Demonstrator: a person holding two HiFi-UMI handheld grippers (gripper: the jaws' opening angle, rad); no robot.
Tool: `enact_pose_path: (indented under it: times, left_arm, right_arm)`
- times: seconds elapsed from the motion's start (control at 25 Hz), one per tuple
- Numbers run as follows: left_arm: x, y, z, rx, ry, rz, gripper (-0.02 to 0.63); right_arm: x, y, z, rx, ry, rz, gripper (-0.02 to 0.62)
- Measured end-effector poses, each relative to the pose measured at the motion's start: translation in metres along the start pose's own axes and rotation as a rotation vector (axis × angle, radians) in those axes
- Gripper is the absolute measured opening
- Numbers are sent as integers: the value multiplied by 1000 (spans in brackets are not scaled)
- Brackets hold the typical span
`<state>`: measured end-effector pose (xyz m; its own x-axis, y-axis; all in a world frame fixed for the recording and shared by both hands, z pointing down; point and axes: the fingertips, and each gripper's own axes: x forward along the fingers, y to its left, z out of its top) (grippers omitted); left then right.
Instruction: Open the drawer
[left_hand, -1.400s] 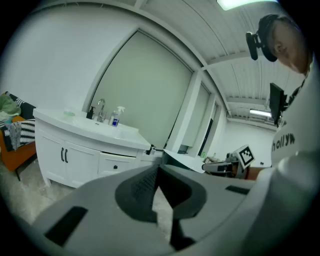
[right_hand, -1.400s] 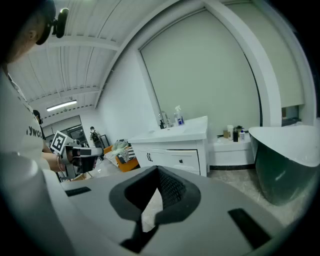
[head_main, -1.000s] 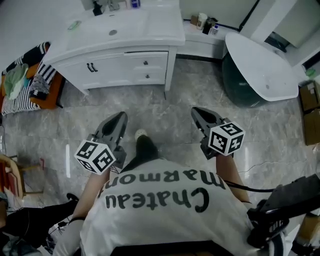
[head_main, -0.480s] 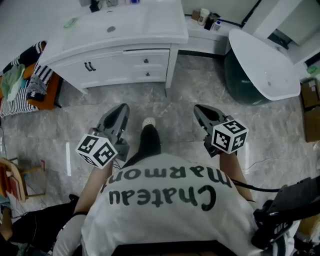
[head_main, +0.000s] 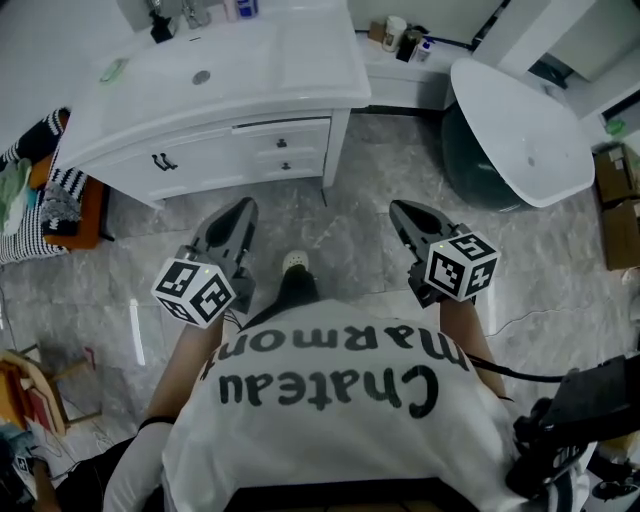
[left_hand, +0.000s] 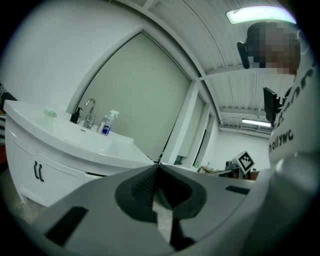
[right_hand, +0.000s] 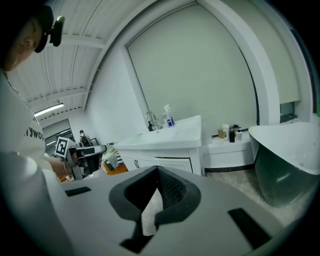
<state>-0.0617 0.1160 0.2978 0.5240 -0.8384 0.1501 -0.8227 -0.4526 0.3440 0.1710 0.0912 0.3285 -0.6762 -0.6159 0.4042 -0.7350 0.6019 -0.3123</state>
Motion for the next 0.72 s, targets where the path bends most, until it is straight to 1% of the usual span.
enact_pose_path:
  times: [0.2, 0.36, 0.48, 0.6, 0.72]
  left_arm:
    - [27, 32, 14, 32, 29, -17, 9]
    - [45, 57, 22, 28, 55, -39, 9]
    - [60, 76, 27, 32, 74, -59, 9]
    - [74, 93, 27, 59, 104, -76, 9]
    - [85, 100, 23, 90, 140, -104, 9]
  right_arm:
    - [36, -9, 22, 14, -4, -16, 3]
    - [61, -12, 35, 20, 2, -32, 3]
    - [77, -14, 48, 17, 9, -58, 3]
    - [87, -17, 54, 6, 30, -89, 3]
    - [90, -26, 59, 32, 30, -133, 3]
